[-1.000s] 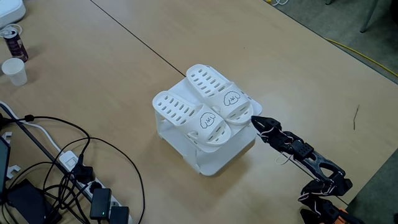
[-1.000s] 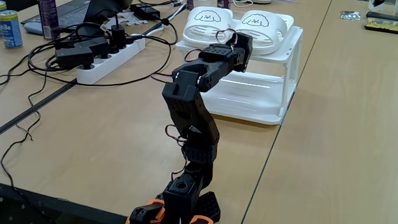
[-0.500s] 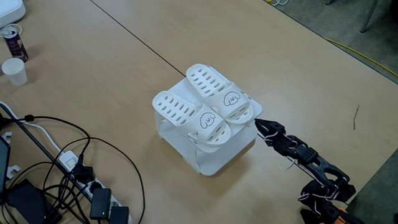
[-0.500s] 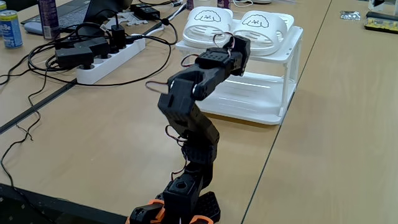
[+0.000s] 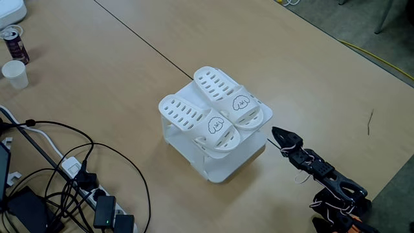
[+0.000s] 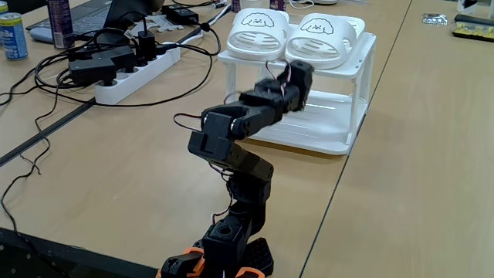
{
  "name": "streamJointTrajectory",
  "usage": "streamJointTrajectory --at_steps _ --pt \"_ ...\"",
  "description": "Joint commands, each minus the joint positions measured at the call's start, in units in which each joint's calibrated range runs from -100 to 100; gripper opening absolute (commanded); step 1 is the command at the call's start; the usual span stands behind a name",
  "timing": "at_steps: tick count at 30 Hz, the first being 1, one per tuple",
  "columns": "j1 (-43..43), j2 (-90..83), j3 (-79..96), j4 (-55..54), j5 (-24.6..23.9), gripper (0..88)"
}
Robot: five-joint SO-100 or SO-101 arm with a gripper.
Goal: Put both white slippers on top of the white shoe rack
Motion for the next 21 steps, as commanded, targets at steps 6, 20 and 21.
streamJointTrajectory --at_steps 6,20,21 --pt "1.2 -2.1 14.7 -30.6 0.4 0.7" --pt "1.2 -9.4 22.5 -58.9 0.4 0.8" --pt "0.9 -12.0 22.5 -59.9 0.4 0.8"
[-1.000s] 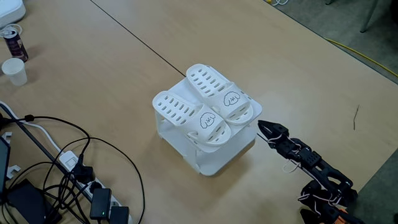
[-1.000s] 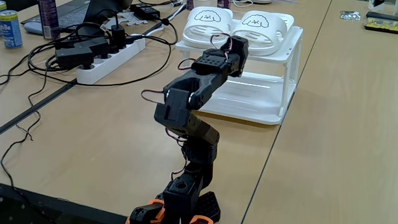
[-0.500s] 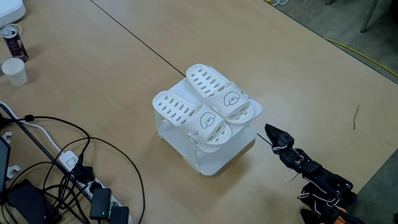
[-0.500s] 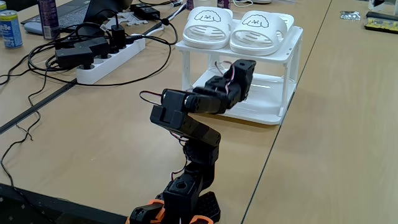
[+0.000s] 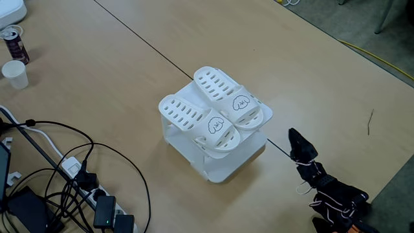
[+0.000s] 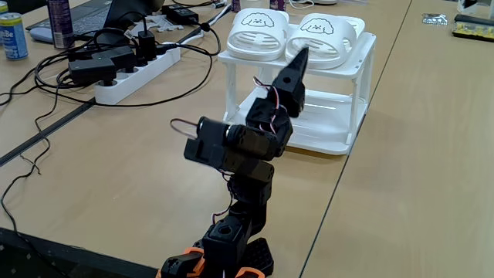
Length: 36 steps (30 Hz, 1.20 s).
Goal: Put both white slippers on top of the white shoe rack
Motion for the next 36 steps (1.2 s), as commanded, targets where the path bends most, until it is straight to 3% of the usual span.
streamJointTrajectory --at_steps 1,13,23,36 --pt "-0.3 -10.0 0.6 -5.2 0.4 0.8" --pt "0.2 -47.3 1.3 -5.3 0.4 0.8" --pt "0.2 -47.6 1.3 -32.7 0.4 0.8" --pt "0.1 -47.4 1.3 -33.1 0.4 0.8"
